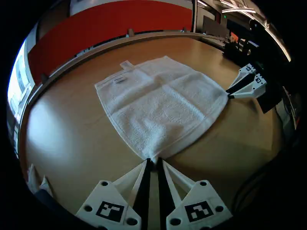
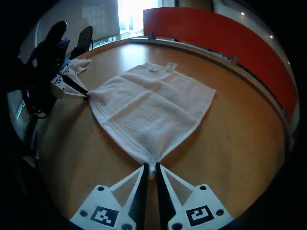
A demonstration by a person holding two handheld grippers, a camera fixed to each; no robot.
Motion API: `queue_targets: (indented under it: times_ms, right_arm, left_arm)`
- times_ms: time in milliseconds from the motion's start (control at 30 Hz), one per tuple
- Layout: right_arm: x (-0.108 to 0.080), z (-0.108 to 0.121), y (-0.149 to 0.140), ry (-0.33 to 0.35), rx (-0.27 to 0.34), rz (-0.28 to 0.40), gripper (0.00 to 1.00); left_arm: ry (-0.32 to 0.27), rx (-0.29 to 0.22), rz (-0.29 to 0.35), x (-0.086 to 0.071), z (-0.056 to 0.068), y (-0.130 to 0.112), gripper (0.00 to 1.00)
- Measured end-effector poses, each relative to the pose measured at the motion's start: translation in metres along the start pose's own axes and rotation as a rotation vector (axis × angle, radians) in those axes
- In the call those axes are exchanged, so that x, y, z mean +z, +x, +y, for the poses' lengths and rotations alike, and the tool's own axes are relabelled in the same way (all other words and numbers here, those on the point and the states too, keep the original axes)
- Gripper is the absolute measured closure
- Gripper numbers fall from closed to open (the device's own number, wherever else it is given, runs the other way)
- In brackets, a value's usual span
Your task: Fold towel
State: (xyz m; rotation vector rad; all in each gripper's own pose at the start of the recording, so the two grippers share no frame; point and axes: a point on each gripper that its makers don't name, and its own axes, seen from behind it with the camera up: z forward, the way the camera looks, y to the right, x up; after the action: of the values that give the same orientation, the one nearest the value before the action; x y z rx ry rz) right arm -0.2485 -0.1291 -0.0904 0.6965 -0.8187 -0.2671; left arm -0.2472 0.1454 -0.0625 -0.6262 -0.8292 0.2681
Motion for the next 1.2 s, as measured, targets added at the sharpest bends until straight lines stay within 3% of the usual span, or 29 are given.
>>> queue_targets:
  times_ms: [367, 700, 1200]
  right_arm:
    - [-0.008, 0.001, -0.001, -0.005, -0.001, -0.002, 0.89]
    - [-0.01, 0.004, 0.001, -0.008, -0.01, -0.001, 0.91]
    - [-0.042, 0.002, 0.033, -0.003, -0.016, 0.072, 0.91]
  left_arm:
    - [-0.012, -0.029, 0.001, -0.004, 0.004, 0.002, 0.88]
    - [-0.011, -0.021, 0.0, -0.005, 0.009, 0.002, 0.88]
    - [0.008, -0.066, 0.036, -0.036, 0.004, 0.025, 0.88]
